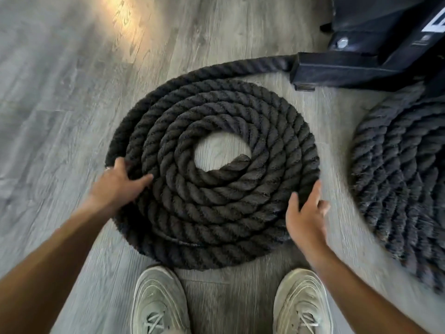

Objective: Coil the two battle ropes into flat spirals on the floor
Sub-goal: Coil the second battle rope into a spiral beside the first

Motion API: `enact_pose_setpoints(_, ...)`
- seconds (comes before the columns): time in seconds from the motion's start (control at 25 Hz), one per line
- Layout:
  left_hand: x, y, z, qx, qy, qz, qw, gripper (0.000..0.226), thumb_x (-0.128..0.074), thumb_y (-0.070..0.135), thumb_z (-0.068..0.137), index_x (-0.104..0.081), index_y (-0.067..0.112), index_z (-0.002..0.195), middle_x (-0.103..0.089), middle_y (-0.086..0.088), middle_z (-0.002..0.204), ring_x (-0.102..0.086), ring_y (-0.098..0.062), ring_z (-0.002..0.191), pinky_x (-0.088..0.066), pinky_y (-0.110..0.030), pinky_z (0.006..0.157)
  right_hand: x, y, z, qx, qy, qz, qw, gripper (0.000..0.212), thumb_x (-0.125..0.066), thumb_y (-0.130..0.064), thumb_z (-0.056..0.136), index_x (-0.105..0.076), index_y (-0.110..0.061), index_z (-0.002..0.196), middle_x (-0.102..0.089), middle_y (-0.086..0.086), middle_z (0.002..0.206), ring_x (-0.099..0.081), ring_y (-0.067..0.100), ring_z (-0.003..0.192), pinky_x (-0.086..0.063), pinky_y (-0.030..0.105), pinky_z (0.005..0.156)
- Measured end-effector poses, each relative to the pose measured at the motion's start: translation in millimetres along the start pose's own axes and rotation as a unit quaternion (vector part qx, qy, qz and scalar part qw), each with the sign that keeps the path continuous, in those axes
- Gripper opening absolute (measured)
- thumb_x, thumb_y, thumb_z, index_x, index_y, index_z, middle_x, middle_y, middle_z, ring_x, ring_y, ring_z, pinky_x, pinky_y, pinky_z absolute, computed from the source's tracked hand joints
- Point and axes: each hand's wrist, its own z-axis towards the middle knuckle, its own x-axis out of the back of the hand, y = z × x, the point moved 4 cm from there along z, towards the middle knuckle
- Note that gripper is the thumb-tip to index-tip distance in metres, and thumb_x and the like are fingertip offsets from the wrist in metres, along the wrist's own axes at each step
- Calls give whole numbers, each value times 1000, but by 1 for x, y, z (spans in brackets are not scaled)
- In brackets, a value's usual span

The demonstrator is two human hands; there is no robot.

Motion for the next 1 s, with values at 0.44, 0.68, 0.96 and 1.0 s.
enact_pose_setpoints(0.44, -7, 15, 26, 51, -18, -48, 997, 110, -54, 97, 50, -20, 46, 142, -22, -23, 151, -49, -53, 122, -46, -56, 100, -7, 1, 32, 76, 44, -184, 979, 70, -17, -44, 105, 26, -20, 154, -57, 25, 125, -58, 33, 88, -35, 56, 101)
enact_pose_setpoints(0.68, -40, 43, -17, 80, -41, -81, 993, 106, -50, 88, 66, -24, 23, 146, -38, -34, 137, -51, -48, 118, -47, -53, 98, 39, 0, 102, 60, 22, -238, 969, 67, -17, -42, 106, 26, -27, 155, -49, 28, 139, -57, 39, 105, -32, 59, 105)
enact_pose_setpoints(0.96, -36, 69, -47, 50, -121, 36, 991, 96, -47, 80, 80, -23, 14, 145, -59, -26, 118, -67, -41, 92, -58, -45, 79, 45, -16, 109, -63, 26, -208, 976, 70, -30, -31, 104, 12, -31, 159, -20, 28, 155, -35, 43, 131, -36, 51, 104)
enact_pose_setpoints(1.0, -29, 73, -46, 38, -117, 117, 986, 97, -41, 84, 79, -23, 15, 145, -61, -23, 117, -67, -39, 95, -57, -42, 78, 43, -18, 98, -34, 44, -244, 968, 66, -30, -37, 104, 2, -30, 161, -16, 25, 157, -28, 43, 135, -33, 52, 106)
